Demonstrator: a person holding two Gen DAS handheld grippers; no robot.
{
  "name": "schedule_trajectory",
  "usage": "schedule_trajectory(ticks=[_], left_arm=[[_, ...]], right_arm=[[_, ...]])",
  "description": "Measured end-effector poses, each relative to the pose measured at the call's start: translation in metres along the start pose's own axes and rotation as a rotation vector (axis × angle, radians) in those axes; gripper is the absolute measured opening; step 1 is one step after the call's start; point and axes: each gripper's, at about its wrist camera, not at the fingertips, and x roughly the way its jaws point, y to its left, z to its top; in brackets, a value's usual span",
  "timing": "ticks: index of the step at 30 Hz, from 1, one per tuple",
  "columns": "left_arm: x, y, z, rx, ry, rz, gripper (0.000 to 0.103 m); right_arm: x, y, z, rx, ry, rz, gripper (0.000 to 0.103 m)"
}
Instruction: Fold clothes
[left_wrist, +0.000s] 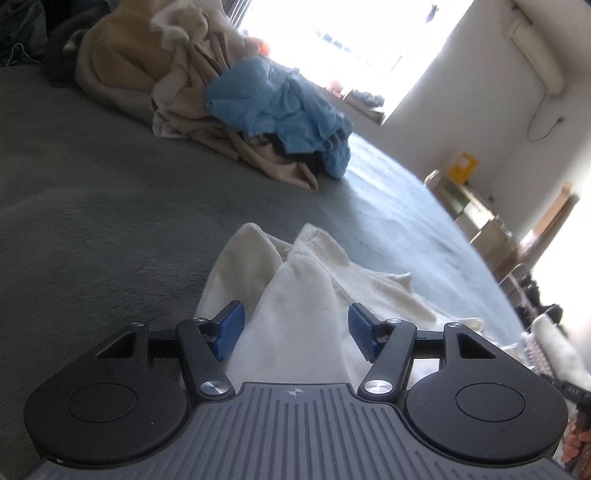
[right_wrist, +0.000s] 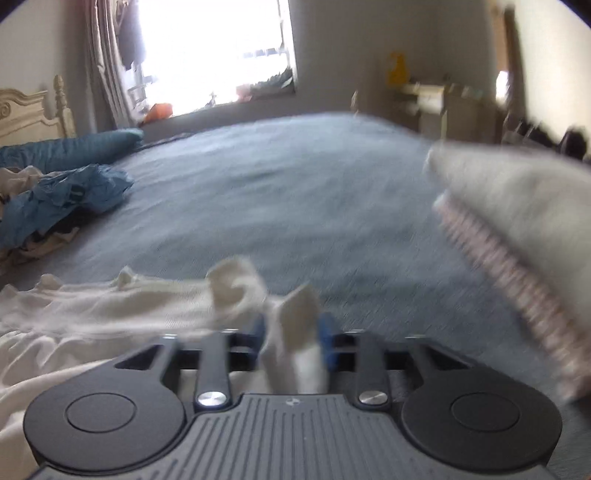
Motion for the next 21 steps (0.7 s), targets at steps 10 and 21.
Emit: schedule_trajectory(ticks=[10, 21], left_arm=[[-0.029, 0.022, -0.019, 0.042, -0.001, -0.092, 0.061], [-0.022, 0.043, -0.023, 0.007, 0.034, -0.162, 0.038]], right_arm=[[-0.027, 0.139, 0.064, -0.055, 0.040, 0.414, 0.047], [0.101, 0.363, 0.062, -0.029, 0.520, 0.643, 0.047]])
